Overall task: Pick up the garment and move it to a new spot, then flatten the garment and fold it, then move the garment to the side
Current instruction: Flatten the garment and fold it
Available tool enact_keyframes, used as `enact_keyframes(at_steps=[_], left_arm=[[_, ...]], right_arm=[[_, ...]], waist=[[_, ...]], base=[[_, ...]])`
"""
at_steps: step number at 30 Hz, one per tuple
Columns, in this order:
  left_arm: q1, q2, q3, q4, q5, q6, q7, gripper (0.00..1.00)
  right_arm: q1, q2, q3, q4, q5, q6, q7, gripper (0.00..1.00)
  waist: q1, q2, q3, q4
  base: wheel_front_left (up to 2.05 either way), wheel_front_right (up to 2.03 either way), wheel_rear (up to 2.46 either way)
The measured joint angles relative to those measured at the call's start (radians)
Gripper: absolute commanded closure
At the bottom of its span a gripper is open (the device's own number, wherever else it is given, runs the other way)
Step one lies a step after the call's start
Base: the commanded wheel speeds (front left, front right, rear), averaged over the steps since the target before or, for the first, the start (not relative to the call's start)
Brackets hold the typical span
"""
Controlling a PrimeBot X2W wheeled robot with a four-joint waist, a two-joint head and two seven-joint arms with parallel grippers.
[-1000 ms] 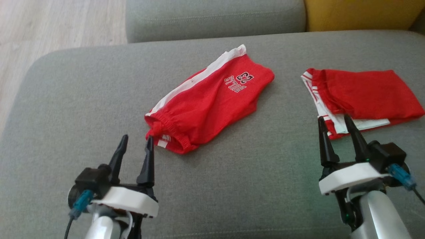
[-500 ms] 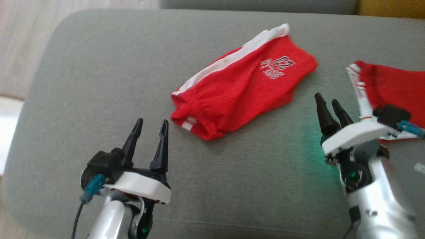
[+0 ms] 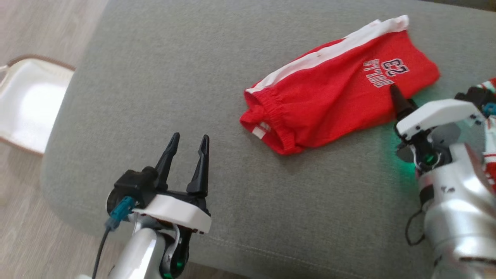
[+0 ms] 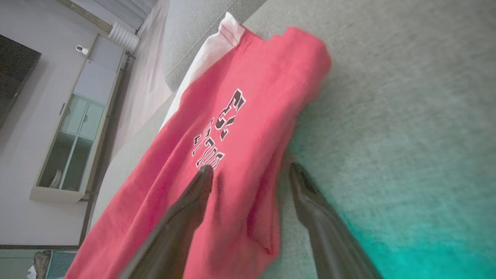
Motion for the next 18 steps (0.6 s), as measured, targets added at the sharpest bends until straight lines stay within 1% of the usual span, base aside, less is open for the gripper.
enact_keyframes(at_steps=[1, 4, 5, 12, 13, 14, 18], left_arm=[[0.000, 0.000, -0.004, -0.001, -0.001, 0.007, 0.000, 0.00], [0.000, 0.000, -0.009, -0.004, -0.001, 0.007, 0.000, 0.00], [0.000, 0.000, -0.009, -0.004, -0.001, 0.007, 0.000, 0.00], [0.000, 0.000, 0.002, -0.018, -0.001, 0.007, 0.000, 0.00], [0.000, 0.000, 0.006, -0.018, -0.001, 0.007, 0.000, 0.00], [0.000, 0.000, 0.010, -0.018, -0.001, 0.007, 0.000, 0.00], [0.000, 0.000, 0.016, -0.020, -0.001, 0.008, 0.000, 0.00]], right_arm=[[-0.023, -0.002, -0.022, 0.032, -0.022, 0.000, 0.000, 0.00], [-0.099, -0.012, -0.082, 0.128, -0.087, 0.000, -0.015, 0.00], [-0.099, -0.012, -0.082, 0.128, -0.087, 0.000, -0.015, 0.00], [-0.240, -0.021, -0.140, 0.309, -0.162, 0.000, -0.087, 0.00], [-0.253, -0.021, -0.143, 0.322, -0.169, 0.000, -0.096, 0.22], [-0.264, -0.021, -0.145, 0.331, -0.170, 0.000, -0.099, 1.00], [-0.291, -0.022, -0.129, 0.356, -0.159, 0.000, -0.130, 1.00]], waist=[[0.0000, 0.0000, 0.005, 0.007], [0.0000, 0.0000, 0.018, 0.020], [0.0000, 0.0000, 0.018, 0.020], [0.0000, 0.0000, 0.045, 0.025], [0.0000, 0.0000, 0.049, 0.025], [0.0000, 0.0000, 0.053, 0.025], [0.0000, 0.0000, 0.061, 0.021]], base=[[0.00, 0.00, 0.00], [0.00, 0.00, 0.00], [0.00, 0.00, 0.00], [0.00, 0.00, 0.00], [0.00, 0.00, 0.00], [0.00, 0.00, 0.00], [0.00, 0.00, 0.00]])
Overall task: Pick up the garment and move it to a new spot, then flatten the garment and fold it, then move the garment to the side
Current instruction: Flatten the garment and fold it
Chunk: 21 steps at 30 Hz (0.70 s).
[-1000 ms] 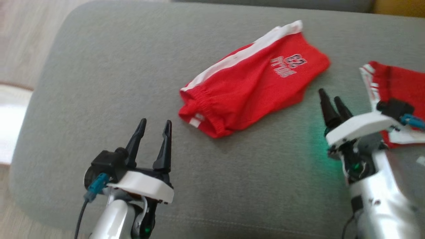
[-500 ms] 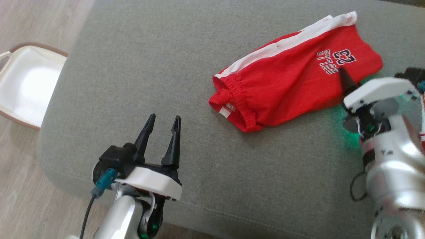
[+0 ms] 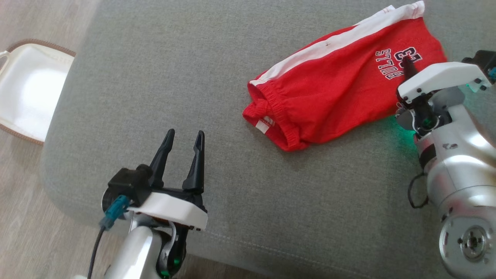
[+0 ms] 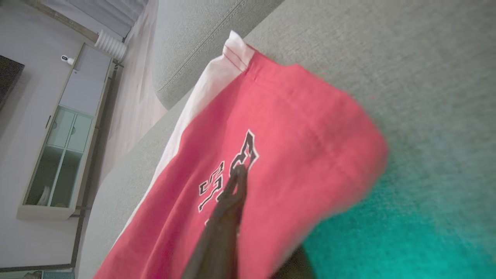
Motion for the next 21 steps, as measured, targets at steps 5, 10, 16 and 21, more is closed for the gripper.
enact_keyframes(at_steps=[5, 10, 16, 21], left_arm=[[0.000, 0.000, 0.005, 0.004, 0.000, -0.001, 0.000, 0.00], [0.000, 0.000, 0.010, 0.009, 0.001, -0.002, 0.000, 0.00], [0.009, 0.000, 0.023, 0.014, 0.001, -0.003, 0.000, 0.00], [0.039, 0.000, 0.027, 0.024, 0.001, -0.003, 0.000, 0.00]], right_arm=[[-0.003, 0.001, 0.083, 0.019, 0.090, 0.000, -0.056, 1.00], [0.053, 0.007, 0.191, -0.012, 0.254, 0.000, -0.111, 1.00], [0.187, 0.008, 0.274, -0.108, 0.368, 0.000, -0.163, 1.00], [0.279, 0.008, 0.299, -0.181, 0.422, 0.000, -0.190, 1.00]], waist=[[0.0000, 0.0000, -0.009, -0.016], [0.0000, 0.0000, -0.045, -0.051], [0.0000, 0.0000, -0.104, -0.097], [0.0000, 0.0000, -0.151, -0.123]], base=[[0.00, 0.00, 0.00], [0.00, 0.00, 0.00], [0.00, 0.00, 0.00], [0.00, 0.00, 0.00]])
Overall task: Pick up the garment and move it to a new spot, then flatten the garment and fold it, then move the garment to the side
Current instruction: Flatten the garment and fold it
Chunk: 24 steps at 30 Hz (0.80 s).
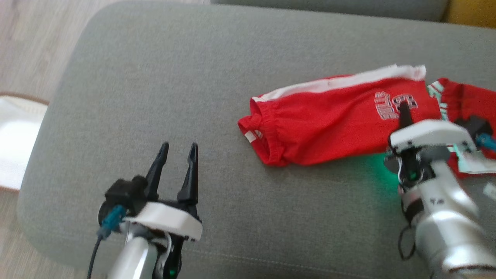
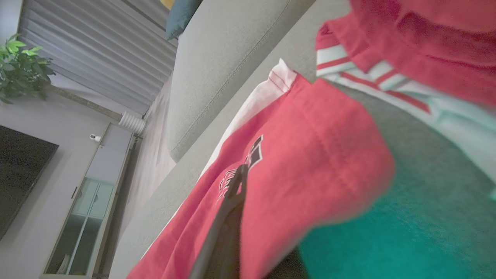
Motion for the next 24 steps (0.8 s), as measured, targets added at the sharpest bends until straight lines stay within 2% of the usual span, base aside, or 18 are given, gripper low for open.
enact_keyframes(at_steps=[12, 17, 24], left_arm=[[0.084, 0.002, 0.010, 0.007, 0.003, -0.008, 0.000, 0.00], [0.092, 0.001, 0.009, 0.007, 0.005, -0.011, 0.000, 0.00], [0.089, 0.002, 0.008, 0.008, 0.007, -0.017, 0.000, 0.00]], right_arm=[[0.278, 0.010, 0.073, -0.136, 0.070, 0.000, -0.083, 1.00], [0.289, 0.013, 0.085, -0.157, 0.062, 0.000, -0.110, 1.00], [0.272, 0.013, 0.086, -0.169, 0.045, 0.000, -0.142, 1.00]], waist=[[0.0000, 0.0000, -0.091, -0.064], [0.0000, 0.0000, -0.092, -0.085], [0.0000, 0.0000, -0.079, -0.074]], base=[[0.00, 0.00, 0.00], [0.00, 0.00, 0.00], [0.00, 0.00, 0.00]])
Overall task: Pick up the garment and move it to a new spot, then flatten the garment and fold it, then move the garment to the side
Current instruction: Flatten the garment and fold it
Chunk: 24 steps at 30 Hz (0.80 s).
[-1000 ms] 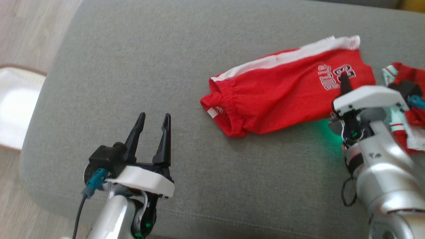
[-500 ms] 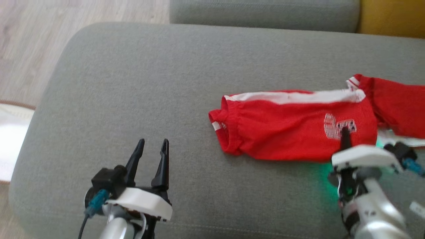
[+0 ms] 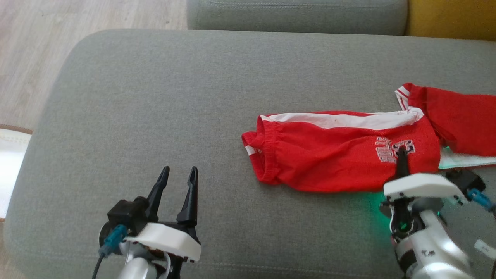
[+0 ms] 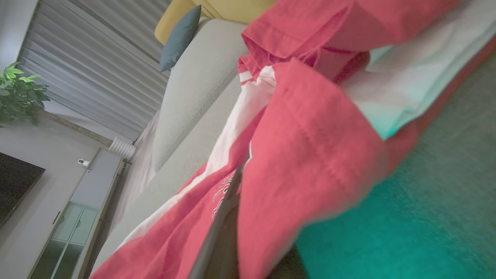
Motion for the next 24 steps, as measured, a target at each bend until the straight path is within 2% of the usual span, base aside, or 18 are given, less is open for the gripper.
enact_keyframes(at_steps=[10, 24], left_arm=[[0.000, 0.000, 0.002, 0.002, 0.013, -0.001, 0.000, 0.00], [-0.003, 0.000, -0.001, 0.007, 0.014, -0.003, 0.000, 0.00]], right_arm=[[-0.024, 0.000, 0.046, -0.087, -0.059, 0.000, -0.020, 1.00], [0.005, -0.001, 0.320, -0.264, -0.105, 0.000, -0.020, 1.00]], waist=[[0.0000, 0.0000, 0.001, 0.024], [0.0000, 0.0000, -0.002, 0.068]], base=[[0.00, 0.00, 0.00], [0.00, 0.00, 0.00]])
